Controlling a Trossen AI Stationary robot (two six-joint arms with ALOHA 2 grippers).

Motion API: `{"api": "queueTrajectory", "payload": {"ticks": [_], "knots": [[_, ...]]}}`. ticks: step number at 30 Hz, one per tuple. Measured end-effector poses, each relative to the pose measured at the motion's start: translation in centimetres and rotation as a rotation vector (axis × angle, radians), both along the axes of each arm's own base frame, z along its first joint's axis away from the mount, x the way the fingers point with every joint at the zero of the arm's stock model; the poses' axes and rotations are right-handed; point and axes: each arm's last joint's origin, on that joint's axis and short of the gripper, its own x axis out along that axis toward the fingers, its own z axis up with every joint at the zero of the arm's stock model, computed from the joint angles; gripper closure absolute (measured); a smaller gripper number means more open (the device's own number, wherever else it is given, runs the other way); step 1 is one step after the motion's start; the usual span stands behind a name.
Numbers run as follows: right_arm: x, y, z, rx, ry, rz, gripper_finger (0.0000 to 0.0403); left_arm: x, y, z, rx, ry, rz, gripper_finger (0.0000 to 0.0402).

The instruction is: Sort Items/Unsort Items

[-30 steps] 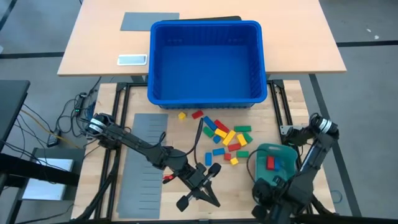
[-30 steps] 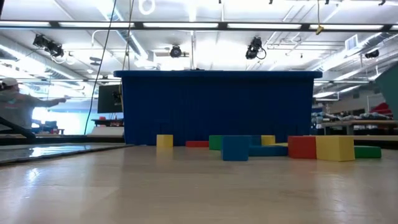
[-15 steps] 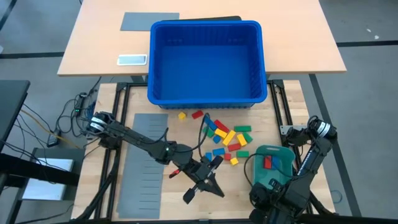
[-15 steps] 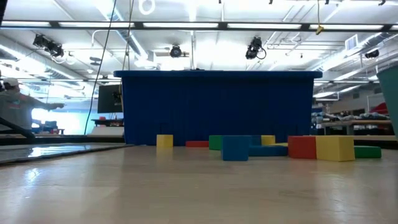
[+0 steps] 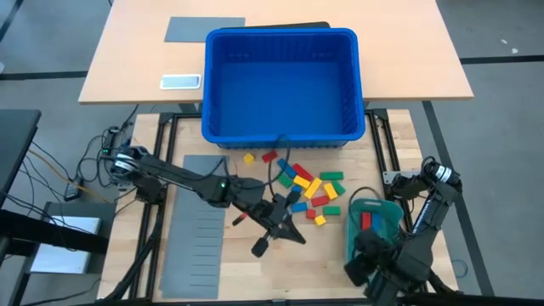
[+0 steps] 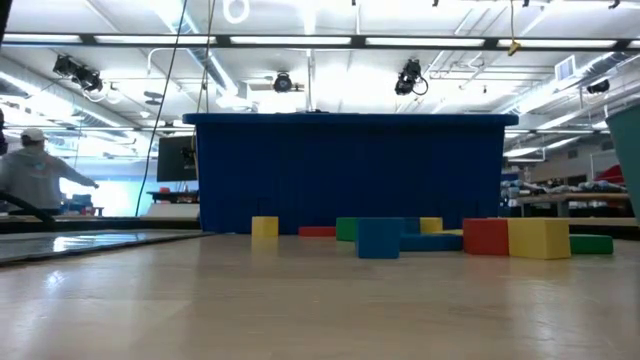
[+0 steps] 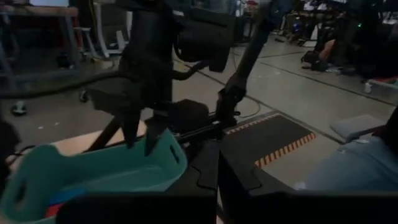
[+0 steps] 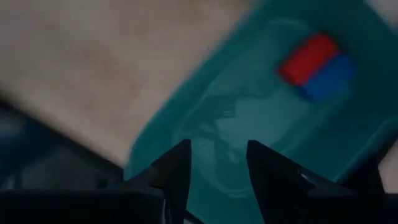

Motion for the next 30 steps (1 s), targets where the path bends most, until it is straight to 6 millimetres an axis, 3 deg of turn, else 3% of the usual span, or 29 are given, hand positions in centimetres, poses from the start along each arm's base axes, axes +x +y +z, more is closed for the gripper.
{"api": "queueTrajectory", "payload": {"ticks": [7,14,17,23,30], "knots": [[0.4,-2.2,-3.4,-0.098,0.064,-0.220,0.0218,-0.6,3.1,1.0,0.003,0.052,0.074,0.0394],[0.8,-3.0,-6.5,-0.134,0.040,-0.277,0.0200,-2.2,5.3,2.3,0.021,0.095,0.108,0.0394],[1.4,-2.7,-6.2,-0.114,-0.015,-0.242,0.0200,-3.4,5.9,3.3,0.047,0.096,0.109,0.0394],[2.7,-2.3,-3.5,-0.087,-0.176,-0.221,0.0200,-6.1,6.7,5.6,0.067,0.073,0.118,0.0394],[4.9,-3.9,-3.8,-0.091,-0.151,-0.249,0.0197,-8.3,6.9,6.6,0.093,0.102,0.112,0.0394]]}}
